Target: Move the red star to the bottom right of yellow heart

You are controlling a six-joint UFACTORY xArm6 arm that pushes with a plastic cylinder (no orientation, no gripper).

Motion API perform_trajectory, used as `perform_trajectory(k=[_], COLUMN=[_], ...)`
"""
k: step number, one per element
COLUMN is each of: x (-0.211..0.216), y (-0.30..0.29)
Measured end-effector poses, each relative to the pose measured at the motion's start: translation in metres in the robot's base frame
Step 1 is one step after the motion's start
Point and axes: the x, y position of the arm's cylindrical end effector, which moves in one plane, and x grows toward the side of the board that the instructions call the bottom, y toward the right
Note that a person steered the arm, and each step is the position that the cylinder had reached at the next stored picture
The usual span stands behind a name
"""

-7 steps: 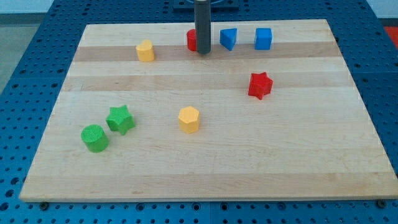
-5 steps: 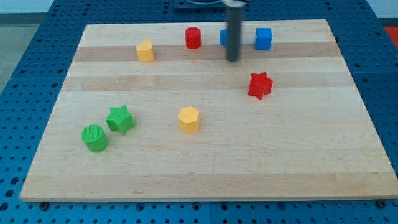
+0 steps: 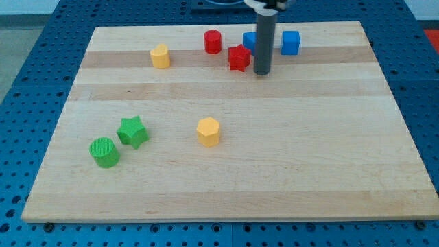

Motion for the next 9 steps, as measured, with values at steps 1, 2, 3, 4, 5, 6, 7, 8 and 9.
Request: perform_trajectory(k=[1,2,3,4,5,6,7,8,9], x=[-0.047,-0.024,-0.005,0.010,0.051,0.095,0.120,0.125,0.065], y=[-0.003,-0.054,-0.124,-0.195,-0.145,-0.111,-0.116,-0.163,-0.193])
